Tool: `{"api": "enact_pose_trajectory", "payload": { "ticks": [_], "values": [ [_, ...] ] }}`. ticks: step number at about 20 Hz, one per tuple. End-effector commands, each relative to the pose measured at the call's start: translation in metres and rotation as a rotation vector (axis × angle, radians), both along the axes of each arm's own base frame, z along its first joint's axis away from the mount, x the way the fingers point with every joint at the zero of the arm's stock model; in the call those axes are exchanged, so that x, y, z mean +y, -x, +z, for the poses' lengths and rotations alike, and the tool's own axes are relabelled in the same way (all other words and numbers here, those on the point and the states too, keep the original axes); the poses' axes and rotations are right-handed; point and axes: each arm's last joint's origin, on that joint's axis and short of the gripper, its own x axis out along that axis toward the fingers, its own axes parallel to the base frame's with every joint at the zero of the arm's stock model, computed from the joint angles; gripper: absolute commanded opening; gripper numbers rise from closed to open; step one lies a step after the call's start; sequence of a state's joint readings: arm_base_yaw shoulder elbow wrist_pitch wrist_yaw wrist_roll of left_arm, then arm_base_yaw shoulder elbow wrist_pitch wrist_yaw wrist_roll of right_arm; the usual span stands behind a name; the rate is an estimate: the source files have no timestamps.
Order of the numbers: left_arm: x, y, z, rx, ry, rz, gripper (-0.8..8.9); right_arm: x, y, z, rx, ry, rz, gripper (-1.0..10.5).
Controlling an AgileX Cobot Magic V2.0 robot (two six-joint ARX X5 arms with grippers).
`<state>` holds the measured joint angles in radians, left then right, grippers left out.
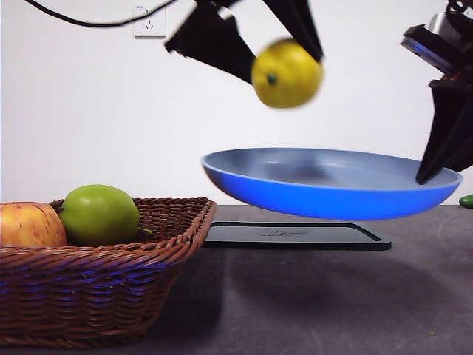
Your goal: Take the lemon from the basket,put the lemon in the plate,hand out the plate
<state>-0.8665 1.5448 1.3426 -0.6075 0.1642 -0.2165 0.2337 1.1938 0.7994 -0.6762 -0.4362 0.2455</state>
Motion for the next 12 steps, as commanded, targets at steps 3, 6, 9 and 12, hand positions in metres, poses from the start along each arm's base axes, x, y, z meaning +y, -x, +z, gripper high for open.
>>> {"api": "enact_pose_trajectory", "payload": {
  "ticks": [3,6,9,12],
  "values": [
    [-0.028,0.003,-0.032,0.007,-0.128,-0.059,1.65,0.006,-0.002,0.002,0.003,-0.021,0.009,0.0],
    [-0.036,0.005,-0.043,0.027,-0.156,-0.079,1.67,0.006,-0.002,0.002,0.003,-0.022,0.008,0.0],
    [-0.038,0.005,-0.047,0.025,-0.176,-0.100,2.72,0.006,-0.002,0.002,0.018,-0.030,-0.013,0.0],
    [-0.039,0.005,-0.047,0.021,-0.170,-0.099,3.37,0.006,-0.002,0.002,0.022,-0.032,-0.022,0.0]
  ]
}}
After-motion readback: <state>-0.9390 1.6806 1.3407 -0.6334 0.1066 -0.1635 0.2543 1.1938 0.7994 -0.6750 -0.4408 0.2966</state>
